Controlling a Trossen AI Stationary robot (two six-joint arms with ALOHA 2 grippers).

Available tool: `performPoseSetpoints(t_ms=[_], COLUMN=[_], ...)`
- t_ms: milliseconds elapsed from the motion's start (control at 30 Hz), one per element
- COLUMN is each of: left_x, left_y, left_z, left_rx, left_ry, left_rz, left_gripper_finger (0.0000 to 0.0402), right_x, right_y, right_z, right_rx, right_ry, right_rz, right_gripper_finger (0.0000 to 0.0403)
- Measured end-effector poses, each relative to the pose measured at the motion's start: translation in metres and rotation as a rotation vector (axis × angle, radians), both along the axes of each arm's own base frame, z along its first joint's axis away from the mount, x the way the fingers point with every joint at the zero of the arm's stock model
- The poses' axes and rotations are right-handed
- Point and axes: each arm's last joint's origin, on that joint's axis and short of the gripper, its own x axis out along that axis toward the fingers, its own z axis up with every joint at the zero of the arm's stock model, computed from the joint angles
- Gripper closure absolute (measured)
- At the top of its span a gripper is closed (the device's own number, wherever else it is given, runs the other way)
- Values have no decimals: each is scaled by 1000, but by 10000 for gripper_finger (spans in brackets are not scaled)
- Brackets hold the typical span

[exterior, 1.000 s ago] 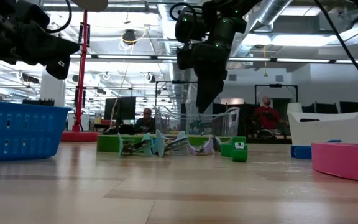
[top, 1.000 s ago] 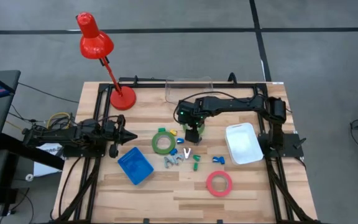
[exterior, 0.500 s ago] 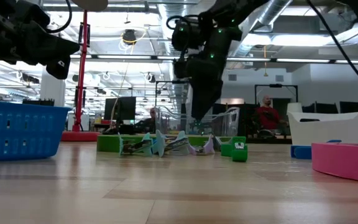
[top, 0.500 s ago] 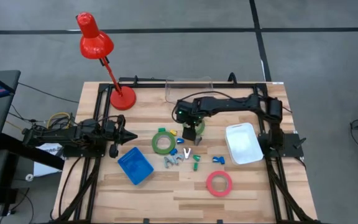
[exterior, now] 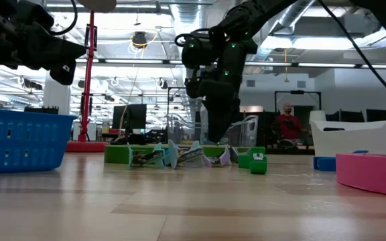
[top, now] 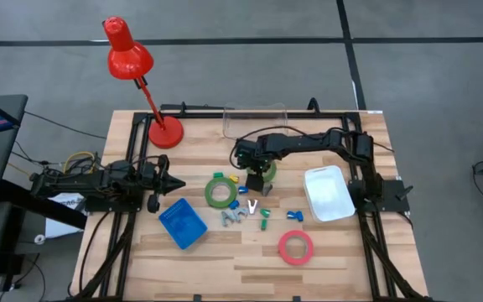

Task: Pick and place Stapler, Stapler remover, tape
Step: Put the right green tape into the transparent bin

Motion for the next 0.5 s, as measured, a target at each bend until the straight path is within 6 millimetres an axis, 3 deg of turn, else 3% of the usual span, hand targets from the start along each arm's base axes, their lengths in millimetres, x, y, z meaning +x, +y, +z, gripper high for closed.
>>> performPoseSetpoints(t_ms=[367,500], left_x=[0,0], left_y=[0,0], left_z=[1,1], left_rx=[0,0], left_ry=[-7,-8], left_rz=[0,0], left_gripper_finger=[394,394], right_x=[-1,0], right_y=[-2,0], right_z=[-4,-19], right_rx=[18,18], right_ry=[-3,45], right_rz=[-85,-101], right_gripper_finger=[142,142])
